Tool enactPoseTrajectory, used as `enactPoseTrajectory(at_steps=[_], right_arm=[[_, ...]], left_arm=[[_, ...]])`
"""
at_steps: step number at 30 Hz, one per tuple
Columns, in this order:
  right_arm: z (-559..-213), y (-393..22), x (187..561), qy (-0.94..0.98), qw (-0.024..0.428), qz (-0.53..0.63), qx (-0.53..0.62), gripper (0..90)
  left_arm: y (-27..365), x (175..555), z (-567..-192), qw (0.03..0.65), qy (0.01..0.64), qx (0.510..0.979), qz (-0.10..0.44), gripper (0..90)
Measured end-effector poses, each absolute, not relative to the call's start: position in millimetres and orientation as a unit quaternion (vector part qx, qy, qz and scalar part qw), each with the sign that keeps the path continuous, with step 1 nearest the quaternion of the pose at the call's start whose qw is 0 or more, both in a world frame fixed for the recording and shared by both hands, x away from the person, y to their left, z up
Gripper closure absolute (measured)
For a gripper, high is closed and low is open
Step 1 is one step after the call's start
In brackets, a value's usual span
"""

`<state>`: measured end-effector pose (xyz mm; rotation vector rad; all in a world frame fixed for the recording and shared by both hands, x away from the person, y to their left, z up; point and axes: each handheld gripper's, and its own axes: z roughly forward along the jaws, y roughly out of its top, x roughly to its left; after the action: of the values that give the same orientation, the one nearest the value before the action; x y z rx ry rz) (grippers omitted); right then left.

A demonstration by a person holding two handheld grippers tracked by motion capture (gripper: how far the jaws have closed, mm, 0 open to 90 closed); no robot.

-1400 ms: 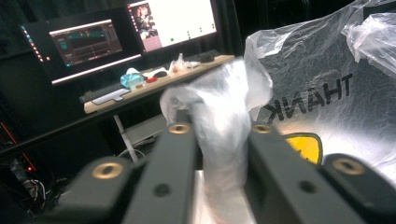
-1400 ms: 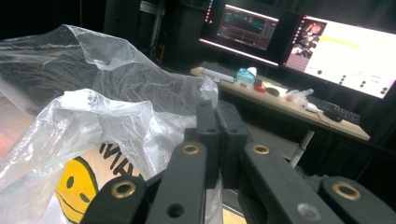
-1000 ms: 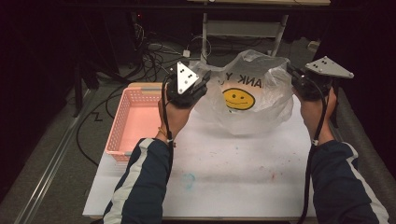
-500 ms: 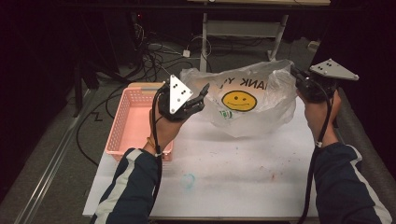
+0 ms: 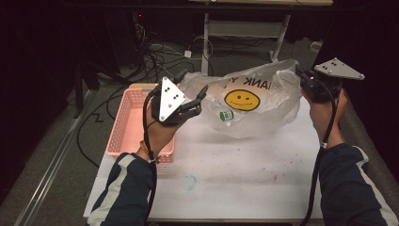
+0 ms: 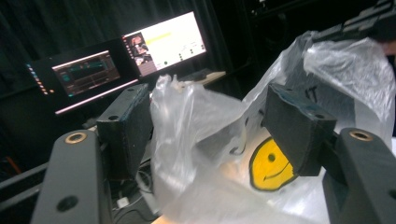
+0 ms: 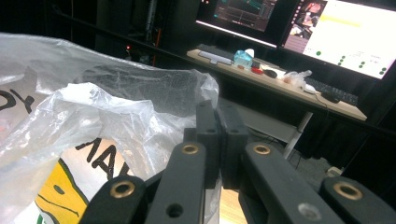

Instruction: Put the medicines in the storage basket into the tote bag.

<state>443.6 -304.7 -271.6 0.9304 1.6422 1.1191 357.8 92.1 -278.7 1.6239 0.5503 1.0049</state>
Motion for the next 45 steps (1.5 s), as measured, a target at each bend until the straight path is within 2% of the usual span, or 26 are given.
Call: enactPoseTrajectory(at_steps=[7, 15, 22, 28, 31, 32, 37, 45], right_arm=[[-271.6, -310.6, 442.0, 0.668, 0.454, 0.451, 0.380, 89.1], [-270.8, -311.4, 438.4, 0.682, 0.447, 0.440, 0.377, 81.6], [-266.9, -315.6, 428.4, 0.685, 0.449, 0.437, 0.371, 60.1], [-263.1, -321.9, 410.4, 0.699, 0.417, 0.468, 0.343, 45.4], [-263.5, -320.7, 400.5, 0.703, 0.415, 0.477, 0.325, 41.6], [-263.2, -319.4, 394.9, 0.706, 0.405, 0.484, 0.321, 37.5], [-262.2, -316.4, 382.6, 0.709, 0.396, 0.497, 0.305, 34.7], [-261.9, -309.8, 359.0, 0.721, 0.393, 0.491, 0.291, 24.2]], left_arm=[[112.0, 347.7, -290.7, 0.536, 0.237, 0.695, 0.417, 30.6], [112.2, 353.3, -315.4, 0.491, 0.249, 0.733, 0.399, 32.2], [97.8, 355.5, -329.6, 0.465, 0.245, 0.753, 0.396, 32.1], [100.1, 358.8, -333.3, 0.452, 0.256, 0.754, 0.402, 32.1], [103.3, 359.2, -332.5, 0.452, 0.261, 0.750, 0.406, 32.1], [103.9, 359.5, -332.2, 0.450, 0.261, 0.751, 0.406, 32.1], [105.7, 359.6, -332.5, 0.443, 0.265, 0.752, 0.409, 32.0], [109.0, 359.0, -332.6, 0.446, 0.268, 0.753, 0.404, 32.1]])
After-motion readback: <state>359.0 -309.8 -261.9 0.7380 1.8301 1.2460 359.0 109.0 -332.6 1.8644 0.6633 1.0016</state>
